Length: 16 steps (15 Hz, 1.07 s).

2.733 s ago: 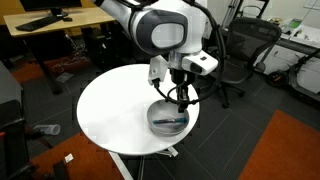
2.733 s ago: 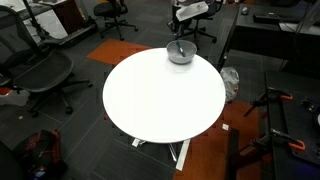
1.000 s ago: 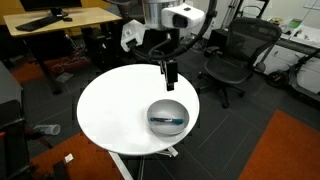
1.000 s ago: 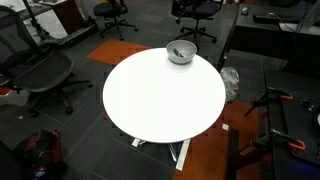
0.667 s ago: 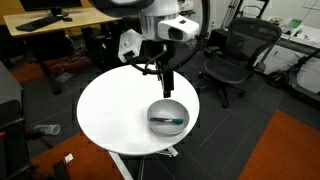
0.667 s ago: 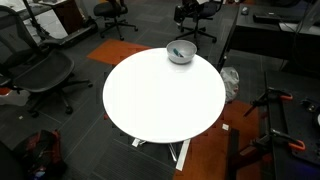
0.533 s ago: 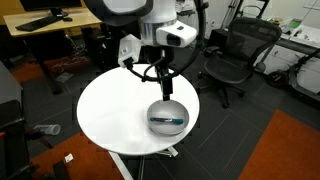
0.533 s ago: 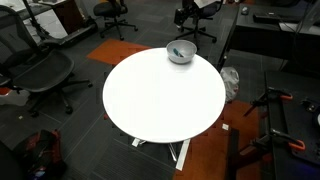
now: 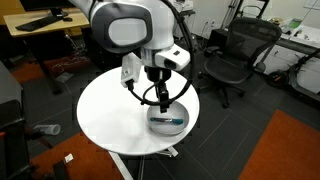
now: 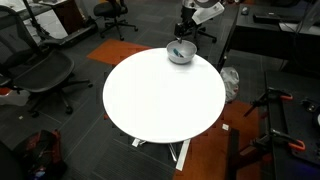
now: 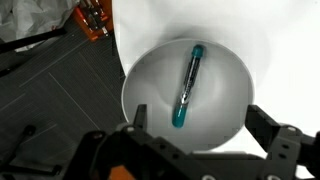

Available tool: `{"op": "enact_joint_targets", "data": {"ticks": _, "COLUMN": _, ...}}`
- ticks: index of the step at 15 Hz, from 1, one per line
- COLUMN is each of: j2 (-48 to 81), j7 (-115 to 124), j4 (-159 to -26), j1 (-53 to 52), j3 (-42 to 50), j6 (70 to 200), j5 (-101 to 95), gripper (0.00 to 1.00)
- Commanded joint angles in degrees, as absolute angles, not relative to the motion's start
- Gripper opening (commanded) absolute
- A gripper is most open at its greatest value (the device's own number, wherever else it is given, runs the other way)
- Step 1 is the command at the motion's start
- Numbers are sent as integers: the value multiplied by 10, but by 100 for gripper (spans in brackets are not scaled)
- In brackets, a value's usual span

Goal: Put the marker inside the bowl then put it back on the table

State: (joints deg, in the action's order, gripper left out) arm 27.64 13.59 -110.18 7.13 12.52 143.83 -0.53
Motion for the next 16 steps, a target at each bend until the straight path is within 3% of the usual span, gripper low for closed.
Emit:
{"op": "enact_joint_targets", "data": {"ticks": 1, "j2": 302, "j7": 122, "j4": -1081, "j1": 92, "j3": 108, "j6": 1449, "j5": 25, "gripper": 100}}
{"op": "enact_joint_targets", "data": {"ticks": 16, "j2": 420, "j7": 127, "j4": -964, "j1": 113, "j3": 104, "j6": 1424, "j5": 46, "gripper": 100}}
